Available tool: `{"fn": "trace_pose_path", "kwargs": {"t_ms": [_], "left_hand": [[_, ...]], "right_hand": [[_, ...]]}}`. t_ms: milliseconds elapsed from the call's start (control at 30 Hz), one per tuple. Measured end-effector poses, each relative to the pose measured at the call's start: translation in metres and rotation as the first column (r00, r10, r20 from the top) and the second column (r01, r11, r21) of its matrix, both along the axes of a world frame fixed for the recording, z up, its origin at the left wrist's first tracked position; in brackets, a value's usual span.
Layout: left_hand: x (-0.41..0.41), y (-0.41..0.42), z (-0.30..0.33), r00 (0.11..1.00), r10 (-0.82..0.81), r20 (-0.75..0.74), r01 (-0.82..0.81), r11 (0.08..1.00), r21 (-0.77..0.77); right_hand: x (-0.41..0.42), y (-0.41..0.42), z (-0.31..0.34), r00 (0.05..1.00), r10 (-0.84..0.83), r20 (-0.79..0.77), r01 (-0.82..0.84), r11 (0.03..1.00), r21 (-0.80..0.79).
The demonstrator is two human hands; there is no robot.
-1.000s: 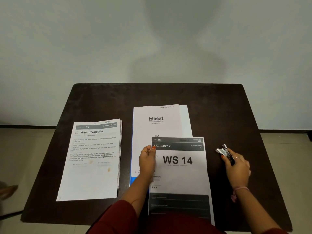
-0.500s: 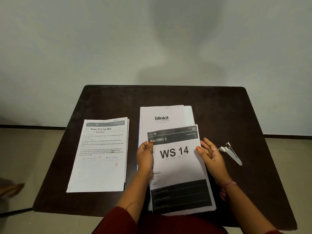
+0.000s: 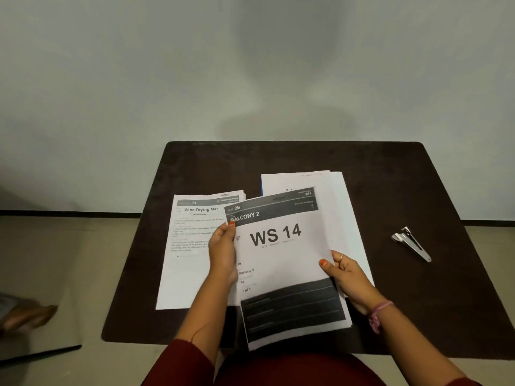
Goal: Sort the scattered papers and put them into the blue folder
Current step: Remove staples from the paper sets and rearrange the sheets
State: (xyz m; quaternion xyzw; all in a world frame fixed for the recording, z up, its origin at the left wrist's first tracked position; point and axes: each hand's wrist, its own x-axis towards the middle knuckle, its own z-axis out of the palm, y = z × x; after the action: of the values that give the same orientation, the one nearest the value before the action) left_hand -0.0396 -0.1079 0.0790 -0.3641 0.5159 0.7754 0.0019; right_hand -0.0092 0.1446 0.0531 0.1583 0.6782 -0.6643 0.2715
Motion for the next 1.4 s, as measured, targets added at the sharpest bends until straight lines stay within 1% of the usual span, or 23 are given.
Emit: {"fn": "trace_pose_path", "kwargs": {"t_ms": [100, 167, 233, 333, 433, 567, 667, 733, 833, 1000, 1100, 1200, 1300, 1400], "left_hand": [[0.015, -0.040, 0.014, 0.988, -0.149, 0.037, 0.150, 0.988, -0.028], [0.029, -0.068, 0.015, 0.958, -0.261, 0.117, 0.270, 0.961, -0.067], [0.044, -0.092, 0.011, 0.926, -0.316, 0.207, 0.341, 0.935, -0.097], [0.060, -0.120, -0.007, 0.911, -0.291, 0.293, 0.344, 0.927, -0.147], [0.065, -0.140, -0.025, 0.930, -0.219, 0.295, 0.296, 0.923, -0.245], [0.059, -0.163, -0.041, 0.947, -0.144, 0.286, 0.243, 0.906, -0.347], [0.056, -0.174, -0.050, 0.942, -0.151, 0.300, 0.268, 0.877, -0.399], [0.057, -0.177, -0.057, 0.931, -0.174, 0.322, 0.304, 0.856, -0.418], [0.059, -0.181, -0.067, 0.911, -0.201, 0.360, 0.357, 0.820, -0.447], [0.056, -0.180, -0.067, 0.892, -0.157, 0.424, 0.385, 0.756, -0.529], [0.052, -0.179, -0.058, 0.908, -0.078, 0.413, 0.337, 0.720, -0.606], [0.045, -0.173, -0.047, 0.945, -0.066, 0.320, 0.274, 0.694, -0.665], [0.036, -0.157, -0.034, 0.973, -0.090, 0.212, 0.212, 0.714, -0.667], [0.025, -0.134, -0.023, 0.981, -0.127, 0.149, 0.193, 0.733, -0.652]], "right_hand": [[-0.001, -0.038, 0.005, 0.999, -0.052, 0.013, 0.053, 0.998, -0.027], [-0.006, -0.065, 0.002, 0.996, -0.082, 0.030, 0.082, 0.996, -0.015], [-0.012, -0.091, -0.002, 0.994, -0.097, 0.044, 0.098, 0.995, -0.013], [-0.021, -0.129, -0.004, 0.993, -0.099, 0.058, 0.099, 0.995, 0.007], [-0.030, -0.164, -0.006, 0.996, -0.083, 0.039, 0.081, 0.994, 0.067], [-0.036, -0.198, -0.012, 0.999, -0.048, -0.016, 0.050, 0.976, 0.212], [-0.037, -0.217, -0.011, 0.999, -0.019, -0.045, 0.031, 0.958, 0.286], [-0.036, -0.223, -0.012, 0.999, 0.005, -0.035, 0.007, 0.942, 0.334], [-0.033, -0.229, -0.017, 1.000, 0.013, -0.012, -0.007, 0.932, 0.361], [-0.032, -0.226, -0.018, 0.998, 0.017, -0.059, 0.012, 0.885, 0.466], [-0.031, -0.216, -0.017, 0.996, 0.025, -0.088, 0.023, 0.862, 0.506], [-0.029, -0.194, -0.017, 0.989, -0.025, -0.143, 0.092, 0.870, 0.485], [-0.029, -0.164, -0.017, 0.977, -0.119, -0.179, 0.192, 0.856, 0.479], [-0.030, -0.129, -0.018, 0.966, -0.187, -0.179, 0.253, 0.828, 0.500]]}}
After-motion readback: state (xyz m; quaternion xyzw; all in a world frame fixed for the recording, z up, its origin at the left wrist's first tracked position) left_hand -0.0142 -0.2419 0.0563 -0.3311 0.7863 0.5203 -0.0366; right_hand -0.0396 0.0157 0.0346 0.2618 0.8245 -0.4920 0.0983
